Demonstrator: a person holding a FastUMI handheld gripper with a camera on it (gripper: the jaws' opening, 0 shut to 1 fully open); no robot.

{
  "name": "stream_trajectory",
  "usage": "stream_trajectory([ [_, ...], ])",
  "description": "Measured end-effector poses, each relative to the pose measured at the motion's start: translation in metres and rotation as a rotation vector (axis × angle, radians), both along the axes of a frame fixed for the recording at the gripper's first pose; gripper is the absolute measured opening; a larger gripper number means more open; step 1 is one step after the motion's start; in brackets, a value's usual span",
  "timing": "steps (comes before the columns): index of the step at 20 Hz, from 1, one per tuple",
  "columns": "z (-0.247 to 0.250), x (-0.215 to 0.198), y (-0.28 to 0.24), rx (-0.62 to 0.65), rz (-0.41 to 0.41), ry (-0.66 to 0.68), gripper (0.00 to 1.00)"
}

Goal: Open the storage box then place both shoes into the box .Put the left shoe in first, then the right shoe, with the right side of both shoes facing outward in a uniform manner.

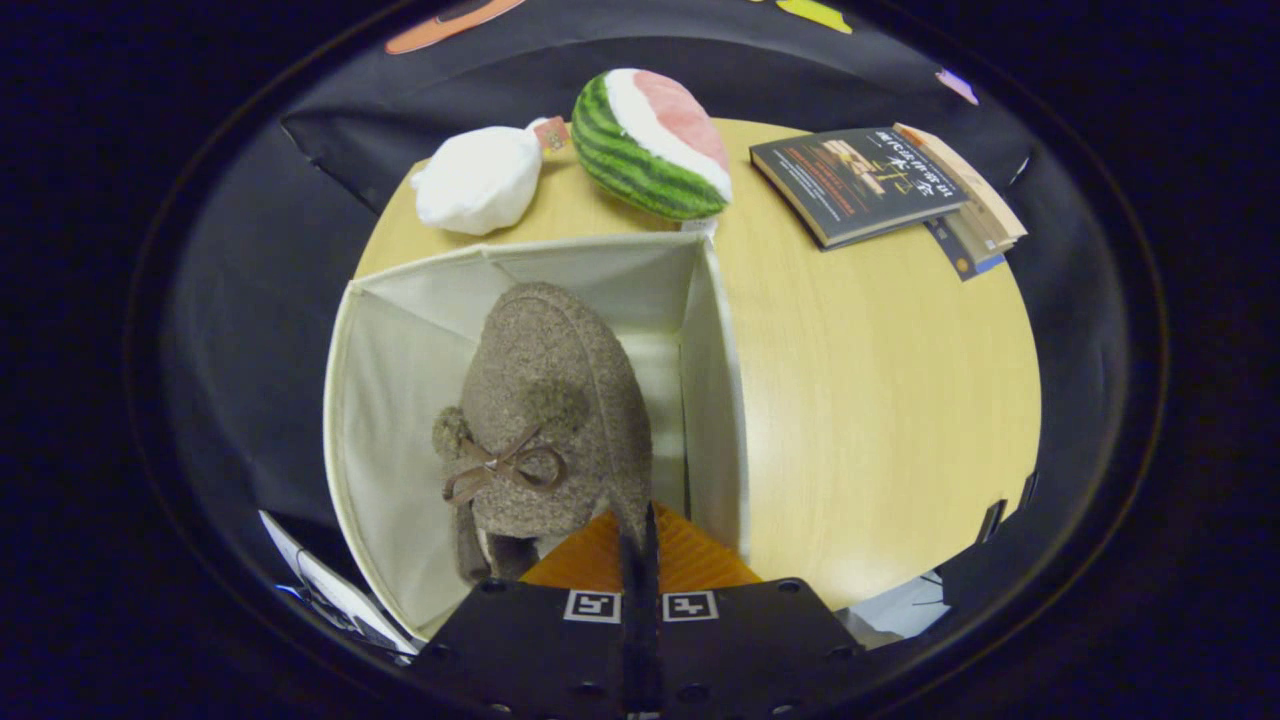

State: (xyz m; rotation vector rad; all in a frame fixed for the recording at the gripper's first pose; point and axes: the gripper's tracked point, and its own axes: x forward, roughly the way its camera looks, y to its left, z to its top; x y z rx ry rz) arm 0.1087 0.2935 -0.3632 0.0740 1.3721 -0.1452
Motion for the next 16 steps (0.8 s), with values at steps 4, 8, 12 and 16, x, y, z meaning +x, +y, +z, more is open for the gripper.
stream_trajectory([
  [4, -0.008, 0.003, -0.002, -0.040, -0.023, -0.005, 0.02],
  [8, -0.011, 0.003, -0.002, -0.049, -0.030, -0.025, 0.07],
  [12, -0.006, -0.005, 0.003, -0.008, -0.022, -0.030, 0.12],
  [16, 0.015, -0.013, 0.014, 0.034, 0.038, -0.101, 0.38],
])
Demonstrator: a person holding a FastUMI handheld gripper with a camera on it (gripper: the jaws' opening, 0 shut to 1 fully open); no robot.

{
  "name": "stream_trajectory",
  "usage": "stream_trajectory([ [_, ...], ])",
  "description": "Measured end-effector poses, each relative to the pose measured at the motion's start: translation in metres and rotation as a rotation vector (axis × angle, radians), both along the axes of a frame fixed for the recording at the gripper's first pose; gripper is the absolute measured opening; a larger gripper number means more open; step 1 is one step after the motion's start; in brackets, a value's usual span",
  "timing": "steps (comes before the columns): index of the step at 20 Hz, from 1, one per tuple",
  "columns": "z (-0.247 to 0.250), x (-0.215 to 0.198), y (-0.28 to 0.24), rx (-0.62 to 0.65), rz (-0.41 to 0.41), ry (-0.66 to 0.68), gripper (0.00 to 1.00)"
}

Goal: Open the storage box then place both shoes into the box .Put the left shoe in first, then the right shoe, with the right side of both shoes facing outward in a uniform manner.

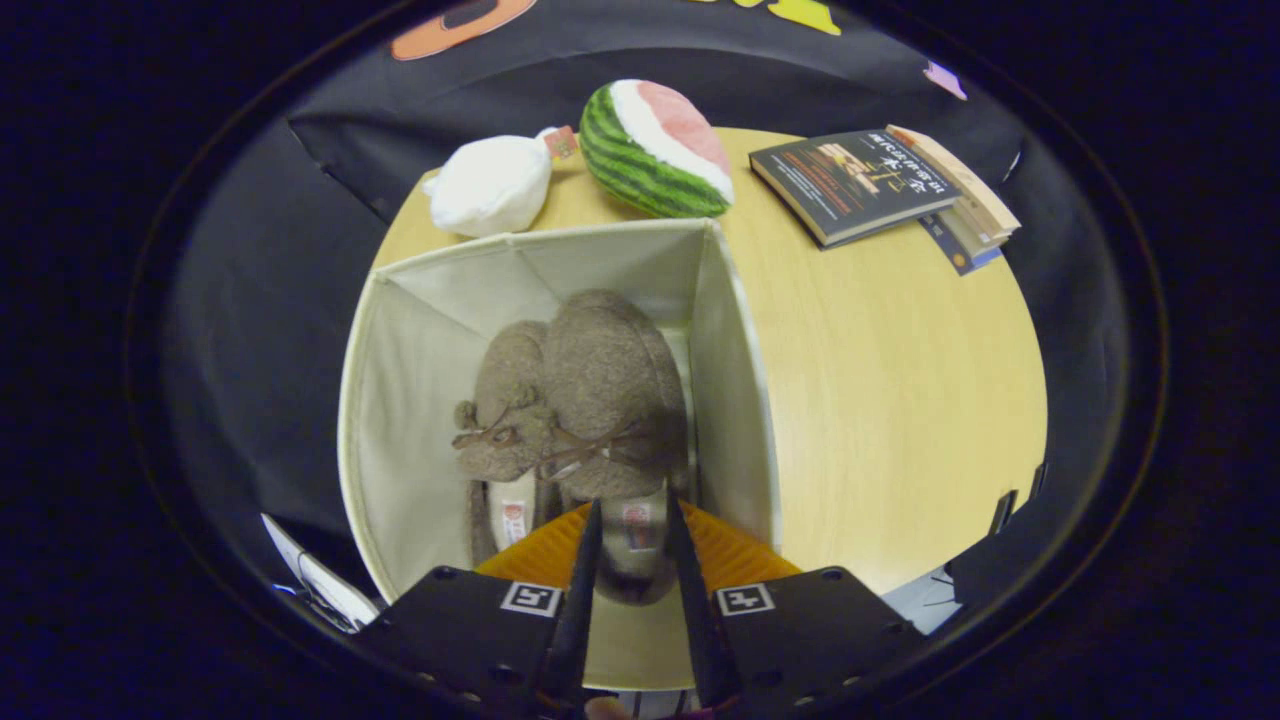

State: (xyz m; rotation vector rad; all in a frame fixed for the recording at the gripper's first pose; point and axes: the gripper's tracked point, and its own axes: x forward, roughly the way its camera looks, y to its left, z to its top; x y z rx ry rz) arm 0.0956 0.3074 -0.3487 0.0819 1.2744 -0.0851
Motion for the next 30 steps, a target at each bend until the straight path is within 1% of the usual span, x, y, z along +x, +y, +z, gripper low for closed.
stream_trajectory([
  [1, 0.008, -0.003, 0.000, -0.006, 0.014, -0.026, 0.48],
  [4, 0.042, -0.008, 0.000, -0.022, 0.056, -0.131, 0.83],
  [7, 0.086, -0.006, -0.013, -0.064, 0.090, -0.274, 0.97],
  [8, 0.109, -0.006, -0.021, -0.075, 0.097, -0.319, 0.97],
  [10, 0.141, -0.006, -0.034, -0.081, 0.103, -0.407, 0.97],
  [13, 0.188, -0.007, -0.060, -0.099, 0.092, -0.553, 0.97],
  [17, 0.254, -0.017, -0.109, -0.147, 0.059, -0.746, 0.96],
  [20, 0.302, -0.026, -0.148, -0.193, 0.060, -0.890, 0.96],
  [21, 0.314, -0.031, -0.159, -0.199, 0.064, -0.928, 0.96],
  [24, 0.339, -0.049, -0.189, -0.175, 0.071, -0.962, 0.96],
  [28, 0.378, -0.058, -0.238, -0.150, 0.036, -1.095, 0.96],
  [30, 0.387, -0.067, -0.257, -0.157, 0.041, -1.141, 0.96],
])
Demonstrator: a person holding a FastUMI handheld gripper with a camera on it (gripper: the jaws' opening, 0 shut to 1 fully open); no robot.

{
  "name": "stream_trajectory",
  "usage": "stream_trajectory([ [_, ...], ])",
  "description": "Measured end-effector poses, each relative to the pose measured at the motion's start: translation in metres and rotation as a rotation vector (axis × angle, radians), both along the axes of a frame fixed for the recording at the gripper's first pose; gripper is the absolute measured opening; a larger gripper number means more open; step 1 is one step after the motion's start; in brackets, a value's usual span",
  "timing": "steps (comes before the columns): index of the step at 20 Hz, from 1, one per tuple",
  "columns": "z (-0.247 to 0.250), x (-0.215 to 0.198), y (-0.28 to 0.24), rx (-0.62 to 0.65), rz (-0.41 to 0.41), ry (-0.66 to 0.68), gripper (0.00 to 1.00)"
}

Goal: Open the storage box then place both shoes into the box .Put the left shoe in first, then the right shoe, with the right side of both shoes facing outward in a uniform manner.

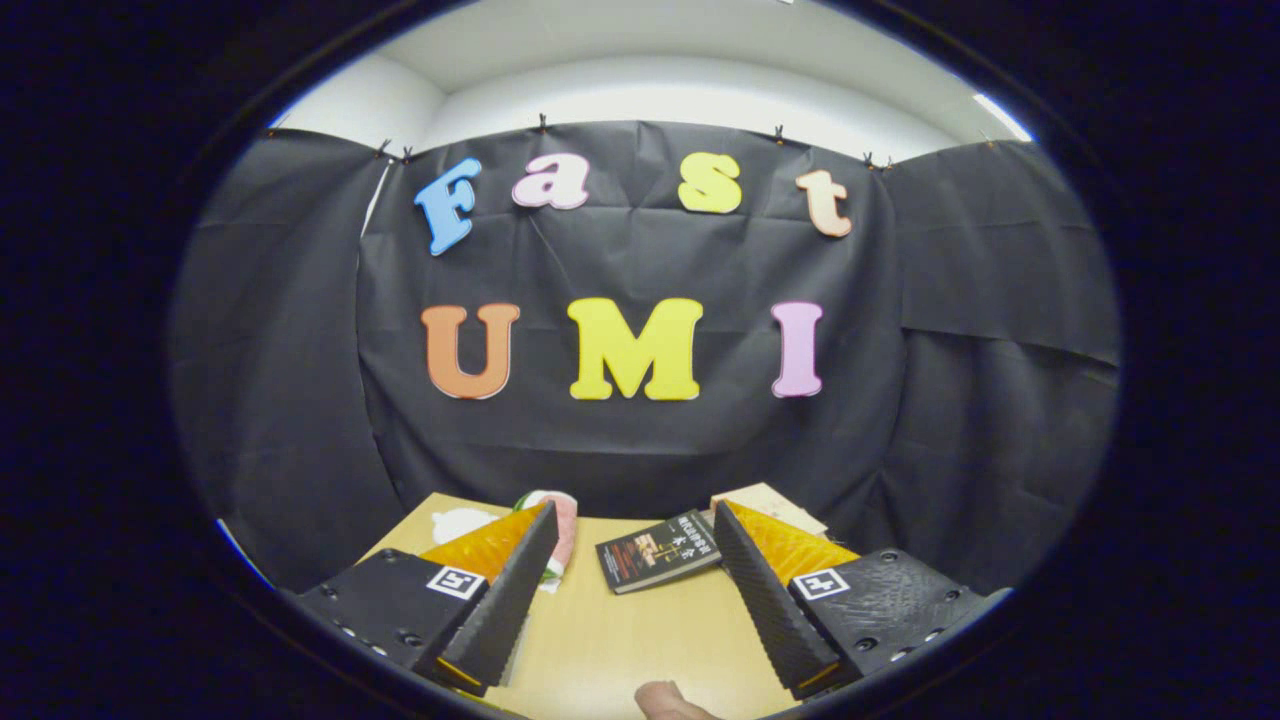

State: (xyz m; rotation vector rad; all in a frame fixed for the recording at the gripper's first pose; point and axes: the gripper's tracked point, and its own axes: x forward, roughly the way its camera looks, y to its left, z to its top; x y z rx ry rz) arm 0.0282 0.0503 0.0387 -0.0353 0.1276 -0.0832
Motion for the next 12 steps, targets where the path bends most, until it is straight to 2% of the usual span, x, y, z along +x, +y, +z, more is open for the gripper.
stream_trajectory([
  [4, 0.001, -0.010, -0.016, -0.034, 0.020, -0.023, 0.96],
  [12, -0.003, -0.010, -0.017, -0.013, 0.055, -0.019, 0.96],
])
